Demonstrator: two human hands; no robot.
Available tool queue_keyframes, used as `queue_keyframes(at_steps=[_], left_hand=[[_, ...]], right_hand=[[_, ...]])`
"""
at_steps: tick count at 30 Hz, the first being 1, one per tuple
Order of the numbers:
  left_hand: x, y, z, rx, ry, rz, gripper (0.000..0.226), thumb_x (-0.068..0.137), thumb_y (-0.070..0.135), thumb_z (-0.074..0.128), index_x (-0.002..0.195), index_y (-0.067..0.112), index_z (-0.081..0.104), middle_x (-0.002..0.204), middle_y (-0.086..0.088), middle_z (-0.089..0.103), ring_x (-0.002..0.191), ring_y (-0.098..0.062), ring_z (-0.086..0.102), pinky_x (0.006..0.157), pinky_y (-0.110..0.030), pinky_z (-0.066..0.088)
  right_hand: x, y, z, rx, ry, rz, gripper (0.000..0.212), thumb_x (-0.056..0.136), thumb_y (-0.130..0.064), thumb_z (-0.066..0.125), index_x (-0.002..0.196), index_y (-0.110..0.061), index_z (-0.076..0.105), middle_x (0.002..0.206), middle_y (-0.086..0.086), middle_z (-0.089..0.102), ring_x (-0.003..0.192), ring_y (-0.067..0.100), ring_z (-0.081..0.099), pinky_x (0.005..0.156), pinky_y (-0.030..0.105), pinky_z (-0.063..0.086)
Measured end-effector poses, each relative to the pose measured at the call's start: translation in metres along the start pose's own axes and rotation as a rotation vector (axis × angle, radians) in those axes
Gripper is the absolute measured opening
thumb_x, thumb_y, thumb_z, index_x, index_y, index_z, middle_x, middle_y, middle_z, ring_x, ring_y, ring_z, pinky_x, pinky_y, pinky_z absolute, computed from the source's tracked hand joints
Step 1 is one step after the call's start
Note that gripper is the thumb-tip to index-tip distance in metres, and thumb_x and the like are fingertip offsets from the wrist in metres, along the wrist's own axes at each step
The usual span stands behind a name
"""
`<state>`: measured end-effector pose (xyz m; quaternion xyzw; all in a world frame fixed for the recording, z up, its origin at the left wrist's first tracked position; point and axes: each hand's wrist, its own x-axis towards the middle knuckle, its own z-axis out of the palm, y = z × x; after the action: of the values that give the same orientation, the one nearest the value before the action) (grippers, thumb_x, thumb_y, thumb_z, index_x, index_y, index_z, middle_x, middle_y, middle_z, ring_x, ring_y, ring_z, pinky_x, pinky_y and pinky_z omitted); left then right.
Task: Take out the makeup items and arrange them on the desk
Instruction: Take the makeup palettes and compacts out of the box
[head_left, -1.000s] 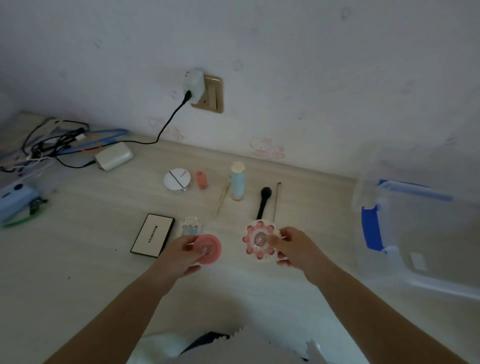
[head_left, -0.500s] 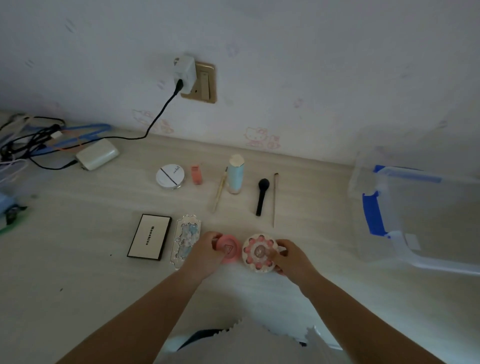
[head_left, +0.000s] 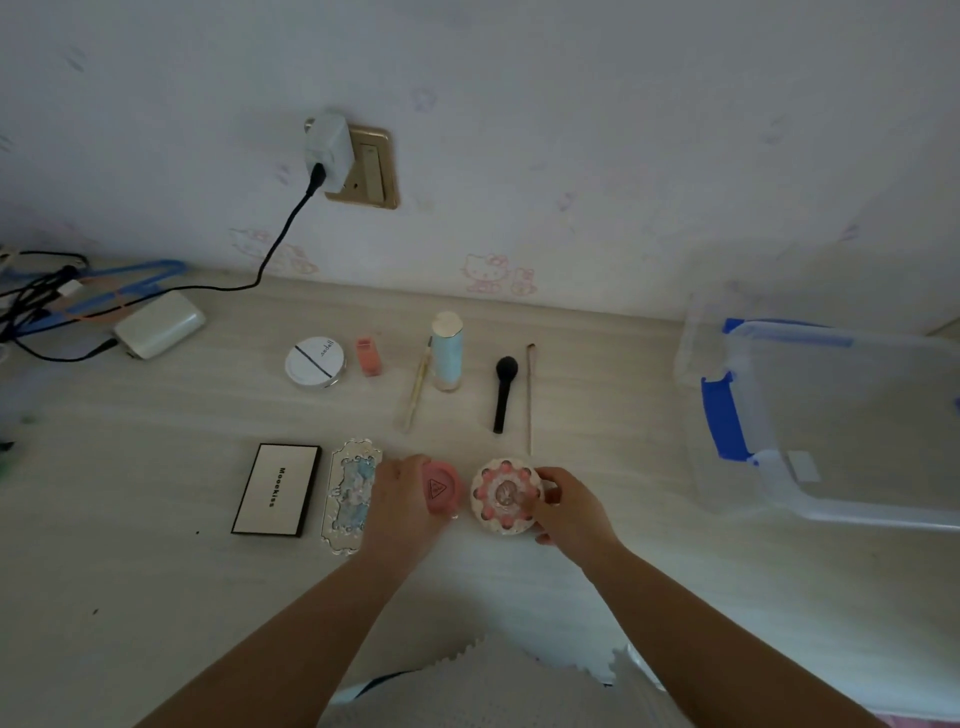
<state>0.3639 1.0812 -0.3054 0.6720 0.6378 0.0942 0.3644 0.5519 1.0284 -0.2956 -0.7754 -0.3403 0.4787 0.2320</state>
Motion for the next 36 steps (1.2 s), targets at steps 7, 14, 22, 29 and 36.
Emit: queue_keyframes(at_steps=[7, 14, 22, 29, 36], left_hand=[[0.002, 0.004, 0.003, 0.112, 0.033, -0.013, 0.063, 0.076, 0.033, 0.073, 0.131, 0.016, 0.047, 0.124, -0.012, 0.039, 0.117, -0.031, 0.042, 0.097, -0.035, 0.039], [0.0, 0.005, 0.005, 0.137, 0.018, -0.037, 0.074, 0.081, 0.037, 0.067, 0.143, 0.016, 0.032, 0.136, -0.014, 0.033, 0.126, -0.035, 0.034, 0.104, -0.042, 0.035], [-0.011, 0.061, -0.013, -0.239, 0.124, 0.158, 0.043, 0.086, 0.02, 0.063, 0.127, 0.02, 0.051, 0.119, 0.006, 0.047, 0.108, -0.011, 0.051, 0.094, -0.03, 0.045], [-0.001, 0.154, -0.018, -0.622, -0.043, 0.149, 0.018, 0.088, 0.015, 0.062, 0.105, 0.021, 0.062, 0.094, 0.01, 0.064, 0.085, -0.003, 0.059, 0.078, -0.017, 0.043], [0.028, 0.242, 0.006, -0.683, -0.11, 0.194, 0.015, 0.089, 0.017, 0.061, 0.093, 0.032, 0.061, 0.096, 0.006, 0.066, 0.087, -0.006, 0.06, 0.079, -0.024, 0.046]], right_hand=[[0.005, 0.002, -0.001, -0.059, 0.031, -0.068, 0.034, 0.089, -0.015, 0.056, 0.123, -0.02, 0.061, 0.099, 0.001, 0.07, 0.073, 0.015, 0.068, 0.053, 0.017, 0.053], [0.01, 0.007, -0.001, -0.145, 0.059, -0.072, 0.037, 0.087, -0.019, 0.056, 0.123, -0.024, 0.059, 0.106, 0.004, 0.065, 0.079, 0.015, 0.064, 0.061, 0.024, 0.055], [-0.017, -0.018, -0.037, 0.189, 0.27, -0.195, 0.027, 0.092, -0.031, 0.056, 0.119, -0.027, 0.053, 0.089, -0.008, 0.056, 0.068, 0.005, 0.053, 0.056, 0.013, 0.043], [-0.031, -0.05, -0.101, 0.459, 0.291, -0.336, 0.021, 0.092, -0.01, 0.054, 0.094, -0.029, 0.059, 0.079, -0.008, 0.056, 0.06, 0.002, 0.054, 0.051, 0.015, 0.043], [-0.039, -0.054, -0.214, 0.554, 0.304, -0.455, 0.027, 0.092, 0.003, 0.047, 0.095, -0.021, 0.06, 0.086, -0.003, 0.062, 0.064, -0.001, 0.062, 0.059, 0.015, 0.052]])
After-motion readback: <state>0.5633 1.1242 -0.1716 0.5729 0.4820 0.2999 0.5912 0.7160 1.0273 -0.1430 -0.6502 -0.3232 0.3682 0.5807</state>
